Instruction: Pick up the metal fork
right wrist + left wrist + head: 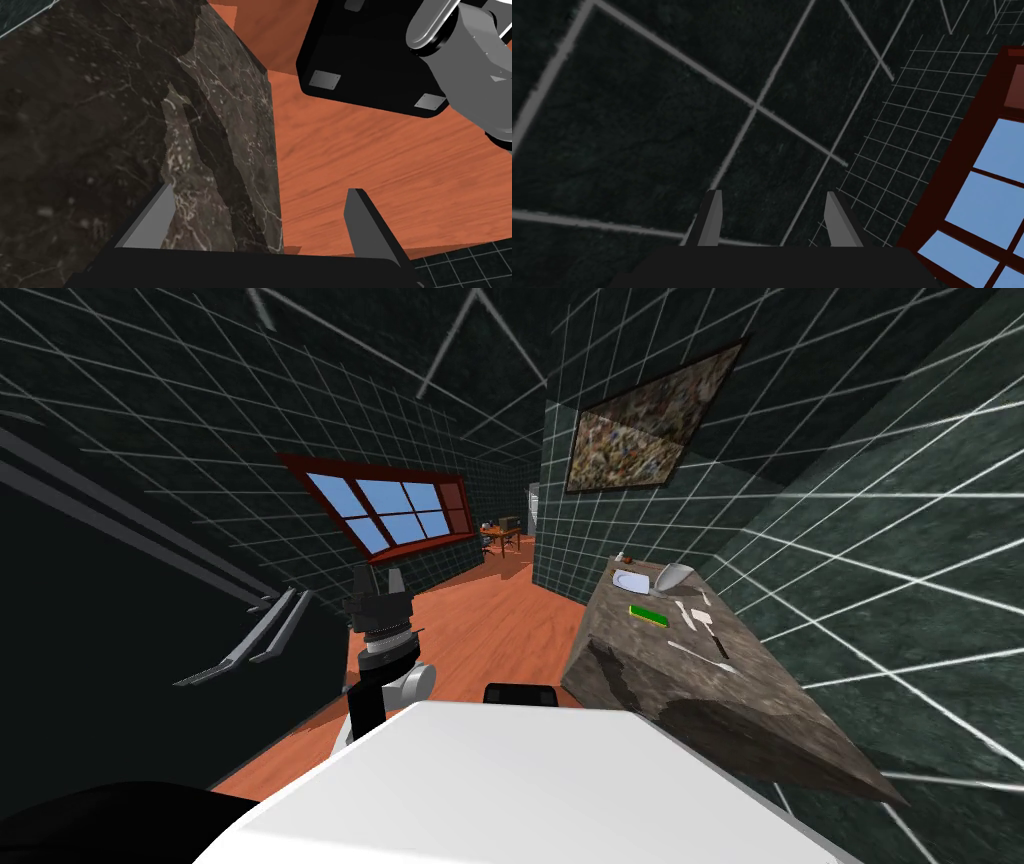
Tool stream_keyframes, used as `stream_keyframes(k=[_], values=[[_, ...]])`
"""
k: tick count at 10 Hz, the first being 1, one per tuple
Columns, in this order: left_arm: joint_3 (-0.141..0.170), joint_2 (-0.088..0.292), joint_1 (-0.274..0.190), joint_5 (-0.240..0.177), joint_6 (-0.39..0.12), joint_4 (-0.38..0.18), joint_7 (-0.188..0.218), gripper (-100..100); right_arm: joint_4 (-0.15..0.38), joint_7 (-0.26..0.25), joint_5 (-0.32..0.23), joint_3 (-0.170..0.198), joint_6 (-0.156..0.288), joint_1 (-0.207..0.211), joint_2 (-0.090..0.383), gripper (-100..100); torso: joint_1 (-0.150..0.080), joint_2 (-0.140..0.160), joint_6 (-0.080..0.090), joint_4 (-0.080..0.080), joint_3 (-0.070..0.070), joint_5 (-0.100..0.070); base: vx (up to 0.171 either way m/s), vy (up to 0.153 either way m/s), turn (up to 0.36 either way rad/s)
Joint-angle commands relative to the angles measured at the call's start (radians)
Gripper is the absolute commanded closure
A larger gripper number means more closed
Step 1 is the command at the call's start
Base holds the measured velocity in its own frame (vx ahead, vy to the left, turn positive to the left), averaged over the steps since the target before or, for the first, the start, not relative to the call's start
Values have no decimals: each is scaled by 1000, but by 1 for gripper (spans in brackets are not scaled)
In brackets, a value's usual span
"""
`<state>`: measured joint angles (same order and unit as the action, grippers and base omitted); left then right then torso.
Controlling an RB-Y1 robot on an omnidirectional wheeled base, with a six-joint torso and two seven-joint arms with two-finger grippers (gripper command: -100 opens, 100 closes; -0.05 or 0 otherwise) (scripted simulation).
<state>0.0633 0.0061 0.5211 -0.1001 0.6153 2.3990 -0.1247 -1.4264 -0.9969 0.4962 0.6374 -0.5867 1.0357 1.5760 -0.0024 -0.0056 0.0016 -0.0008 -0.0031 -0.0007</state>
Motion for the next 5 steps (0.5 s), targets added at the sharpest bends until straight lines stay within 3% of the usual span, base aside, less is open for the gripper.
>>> stream_keyframes(k=[1,5], values=[[0,0,0,0,0,0,0,0,30,-34,10,6,4,12,45,-100,0,0,0,0,0,0,49,-22,315],[0,0,0,0,0,0,0,0,101,-94,27,14,8,27,130,-100,0,0,-1,0,0,0,59,-40,268]])
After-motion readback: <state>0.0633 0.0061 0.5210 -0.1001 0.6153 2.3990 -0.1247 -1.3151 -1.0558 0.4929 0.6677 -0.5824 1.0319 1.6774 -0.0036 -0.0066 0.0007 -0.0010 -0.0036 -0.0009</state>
